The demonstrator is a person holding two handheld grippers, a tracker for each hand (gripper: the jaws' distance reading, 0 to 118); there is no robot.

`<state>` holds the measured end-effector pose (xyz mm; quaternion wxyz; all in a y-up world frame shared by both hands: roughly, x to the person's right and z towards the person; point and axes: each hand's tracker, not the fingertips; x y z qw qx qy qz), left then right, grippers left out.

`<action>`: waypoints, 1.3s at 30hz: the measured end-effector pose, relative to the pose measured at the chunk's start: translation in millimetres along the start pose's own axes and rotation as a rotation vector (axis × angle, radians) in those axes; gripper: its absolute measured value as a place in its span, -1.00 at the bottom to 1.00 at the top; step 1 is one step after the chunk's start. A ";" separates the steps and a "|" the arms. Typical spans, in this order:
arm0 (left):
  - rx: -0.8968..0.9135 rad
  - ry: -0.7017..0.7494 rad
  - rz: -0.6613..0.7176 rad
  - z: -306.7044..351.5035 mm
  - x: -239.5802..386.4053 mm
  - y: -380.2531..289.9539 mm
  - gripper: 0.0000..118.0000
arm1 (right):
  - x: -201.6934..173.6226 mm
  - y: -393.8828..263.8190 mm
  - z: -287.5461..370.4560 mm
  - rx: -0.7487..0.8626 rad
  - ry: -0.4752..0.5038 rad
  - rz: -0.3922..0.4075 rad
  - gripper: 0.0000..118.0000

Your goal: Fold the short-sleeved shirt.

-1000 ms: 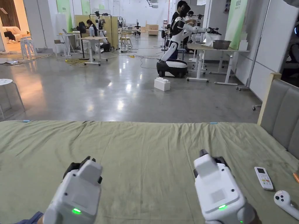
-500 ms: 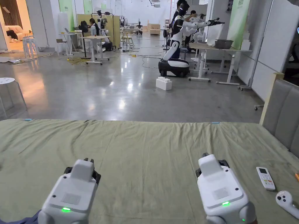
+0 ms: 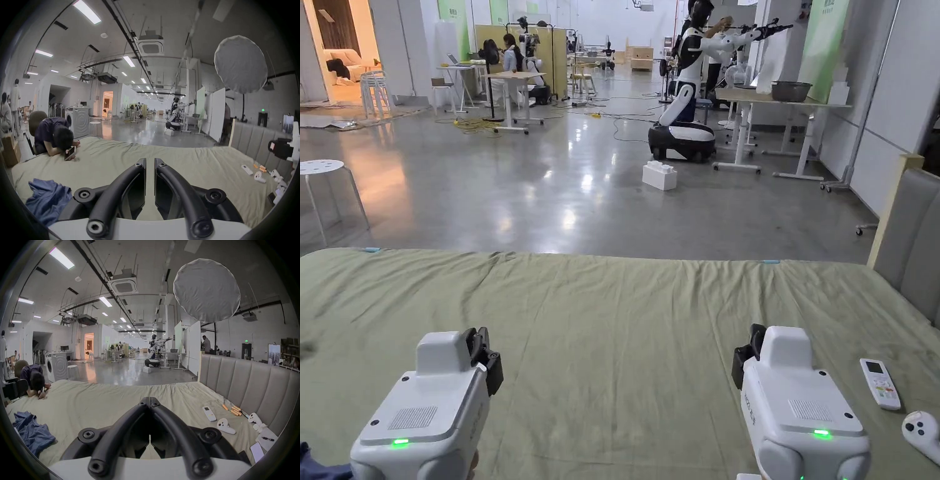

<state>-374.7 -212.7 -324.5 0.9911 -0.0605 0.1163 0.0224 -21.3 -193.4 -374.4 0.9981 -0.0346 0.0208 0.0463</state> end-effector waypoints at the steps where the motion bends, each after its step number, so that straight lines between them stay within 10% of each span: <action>1: -0.026 0.001 -0.004 0.2 -4.2 -0.2 -0.83 | -0.1 -1.4 -0.5 -0.014 0.007 -0.015 -0.99; 14: -0.451 0.130 0.090 15.9 -165.5 -39.2 -0.80 | -47.4 -21.3 -7.5 -0.080 0.093 0.015 -0.99; 19: -0.623 0.202 0.049 8.4 -227.6 -74.4 0.48 | -66.3 -29.6 -15.2 -0.106 0.131 0.032 -0.99; 21: -0.651 0.209 0.063 7.3 -246.1 -87.5 0.65 | -72.1 -32.9 -17.5 -0.116 0.140 0.040 -0.99; 33: -0.968 0.230 0.117 -5.7 -296.5 -182.3 0.64 | -87.9 -52.7 -29.0 -0.175 0.165 0.079 -0.99; 39: -0.912 0.204 0.017 0.1 -279.8 -188.2 0.01 | -90.7 -56.3 -30.1 -0.192 0.163 0.078 -0.99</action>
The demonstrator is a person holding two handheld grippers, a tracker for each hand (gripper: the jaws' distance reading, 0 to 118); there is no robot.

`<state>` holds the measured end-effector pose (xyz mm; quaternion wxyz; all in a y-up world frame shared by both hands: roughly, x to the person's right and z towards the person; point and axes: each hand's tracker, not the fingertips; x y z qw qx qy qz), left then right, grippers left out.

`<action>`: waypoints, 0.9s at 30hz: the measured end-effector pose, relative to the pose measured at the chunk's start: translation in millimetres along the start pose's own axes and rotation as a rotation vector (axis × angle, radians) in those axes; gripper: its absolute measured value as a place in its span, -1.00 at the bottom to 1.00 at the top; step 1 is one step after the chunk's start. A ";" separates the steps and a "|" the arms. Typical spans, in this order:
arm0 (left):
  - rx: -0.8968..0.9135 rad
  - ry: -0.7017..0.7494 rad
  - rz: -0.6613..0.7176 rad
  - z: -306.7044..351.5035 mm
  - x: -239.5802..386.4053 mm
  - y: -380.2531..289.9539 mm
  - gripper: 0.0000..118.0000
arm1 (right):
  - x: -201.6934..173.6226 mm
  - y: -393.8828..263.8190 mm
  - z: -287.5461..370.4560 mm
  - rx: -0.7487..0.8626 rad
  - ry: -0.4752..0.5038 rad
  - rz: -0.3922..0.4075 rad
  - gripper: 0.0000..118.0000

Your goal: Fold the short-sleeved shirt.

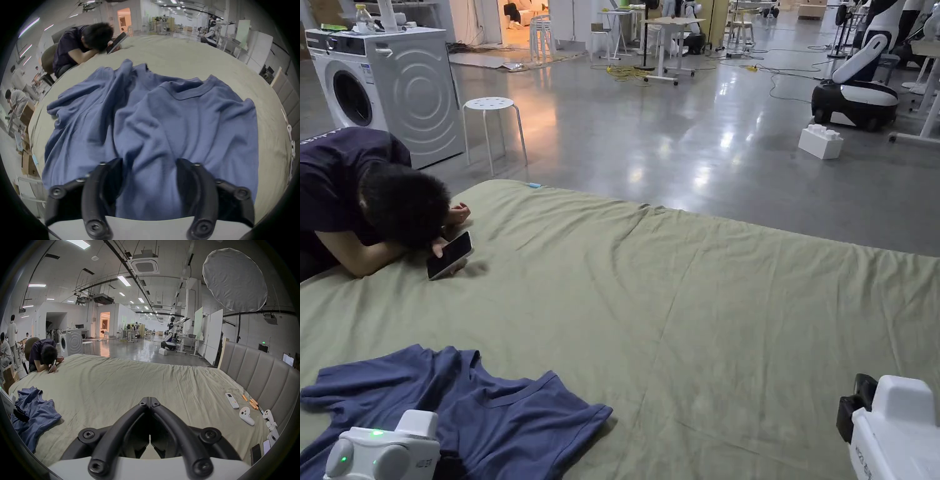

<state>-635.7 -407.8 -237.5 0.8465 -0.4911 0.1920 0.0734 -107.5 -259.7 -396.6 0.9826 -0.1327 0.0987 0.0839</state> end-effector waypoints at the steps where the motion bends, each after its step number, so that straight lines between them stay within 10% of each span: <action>1: 0.007 0.000 -0.015 3.2 2.8 0.1 -0.29 | -0.7 -0.2 -0.4 0.000 0.001 -0.001 -0.99; 4: 0.012 0.053 -0.037 1.3 3.3 0.6 -0.86 | -3.4 -1.0 -1.1 -0.004 0.004 0.000 -0.99; 16: 0.281 -0.076 0.192 48.3 -14.6 14.1 -0.91 | -7.4 3.6 7.3 0.037 0.004 -0.011 -0.99; 27: 0.563 -0.252 0.068 165.6 79.1 77.7 -0.91 | 15.9 18.5 23.6 0.087 -0.027 -0.037 -0.99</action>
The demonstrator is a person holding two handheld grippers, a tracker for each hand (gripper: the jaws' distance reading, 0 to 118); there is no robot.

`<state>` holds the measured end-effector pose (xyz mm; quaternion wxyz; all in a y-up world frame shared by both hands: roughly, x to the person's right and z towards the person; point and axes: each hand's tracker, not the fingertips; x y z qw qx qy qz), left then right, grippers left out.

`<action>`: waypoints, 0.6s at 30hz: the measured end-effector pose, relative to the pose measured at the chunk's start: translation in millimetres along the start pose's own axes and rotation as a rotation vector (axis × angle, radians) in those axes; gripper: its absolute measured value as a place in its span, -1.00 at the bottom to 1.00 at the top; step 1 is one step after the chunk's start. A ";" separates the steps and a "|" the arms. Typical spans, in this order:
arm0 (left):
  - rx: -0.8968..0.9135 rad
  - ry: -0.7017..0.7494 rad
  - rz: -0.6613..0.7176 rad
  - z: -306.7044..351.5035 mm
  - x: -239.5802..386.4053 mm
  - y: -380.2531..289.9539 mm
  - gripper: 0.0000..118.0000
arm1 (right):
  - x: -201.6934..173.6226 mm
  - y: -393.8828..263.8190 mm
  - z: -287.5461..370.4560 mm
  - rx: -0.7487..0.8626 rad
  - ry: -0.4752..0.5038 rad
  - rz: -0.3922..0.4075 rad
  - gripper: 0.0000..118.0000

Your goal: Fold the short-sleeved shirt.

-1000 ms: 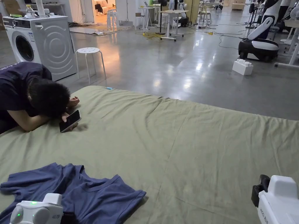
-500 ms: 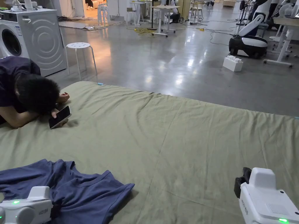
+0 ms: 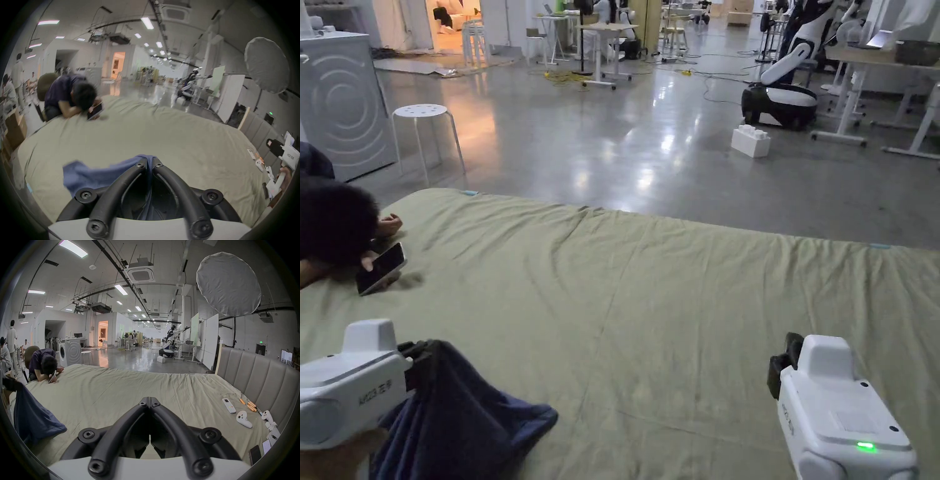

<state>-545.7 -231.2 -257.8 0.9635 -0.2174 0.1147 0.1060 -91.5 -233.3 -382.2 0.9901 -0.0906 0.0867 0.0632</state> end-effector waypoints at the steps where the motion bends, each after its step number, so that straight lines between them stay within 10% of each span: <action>1: 0.012 -0.024 -0.021 0.6 15.1 7.7 -0.91 | 4.2 1.3 2.6 0.007 -0.007 0.000 -0.99; 18: 0.133 -0.490 -0.183 -40.4 272.6 99.1 -0.91 | 101.0 6.4 44.4 0.048 -0.176 -0.035 -0.99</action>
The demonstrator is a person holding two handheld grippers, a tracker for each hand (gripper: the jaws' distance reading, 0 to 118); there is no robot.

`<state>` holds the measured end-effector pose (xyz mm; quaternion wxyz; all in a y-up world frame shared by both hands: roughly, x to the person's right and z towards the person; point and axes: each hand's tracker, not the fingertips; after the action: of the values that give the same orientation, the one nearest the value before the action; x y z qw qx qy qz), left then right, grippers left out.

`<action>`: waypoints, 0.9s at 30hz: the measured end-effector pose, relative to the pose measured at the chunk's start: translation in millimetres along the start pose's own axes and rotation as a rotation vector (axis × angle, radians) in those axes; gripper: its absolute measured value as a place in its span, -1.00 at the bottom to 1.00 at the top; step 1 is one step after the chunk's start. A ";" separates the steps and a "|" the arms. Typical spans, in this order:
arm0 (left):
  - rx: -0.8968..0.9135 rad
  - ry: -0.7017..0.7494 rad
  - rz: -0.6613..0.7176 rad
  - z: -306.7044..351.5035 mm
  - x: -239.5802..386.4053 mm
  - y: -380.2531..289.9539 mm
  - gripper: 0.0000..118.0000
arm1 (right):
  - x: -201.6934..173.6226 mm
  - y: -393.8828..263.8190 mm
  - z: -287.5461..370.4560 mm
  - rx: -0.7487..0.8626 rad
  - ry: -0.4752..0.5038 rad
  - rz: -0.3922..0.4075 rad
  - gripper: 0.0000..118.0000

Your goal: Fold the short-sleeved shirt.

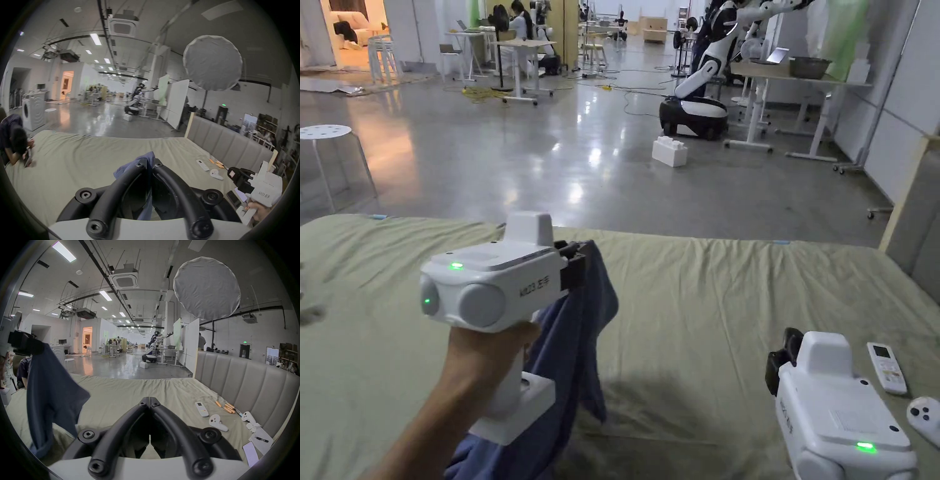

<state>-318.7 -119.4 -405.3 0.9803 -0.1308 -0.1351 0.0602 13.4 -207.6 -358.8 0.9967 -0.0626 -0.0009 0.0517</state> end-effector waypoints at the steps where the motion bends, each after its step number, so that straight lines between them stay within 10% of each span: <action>1: -0.005 -0.031 -0.005 -9.0 13.0 -0.3 -0.91 | 7.0 -0.5 1.6 0.002 -0.014 -0.005 -0.99; 15: -0.380 -0.205 0.148 -88.6 104.6 -159.1 -0.86 | 68.0 -19.9 16.3 -0.047 -0.124 -0.002 -0.99; 19: -0.437 -0.165 0.168 -84.3 102.7 -188.2 0.47 | 68.1 -23.8 15.9 -0.069 -0.120 0.002 -0.99; 27: -0.260 0.014 0.132 -31.3 45.4 -168.2 0.63 | 48.8 -17.8 12.9 -0.064 -0.067 0.019 -0.99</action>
<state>-252.6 -281.2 -377.2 0.9499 -0.2656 -0.1261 0.1057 63.7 -218.5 -344.0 0.9930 -0.0929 -0.0355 0.0632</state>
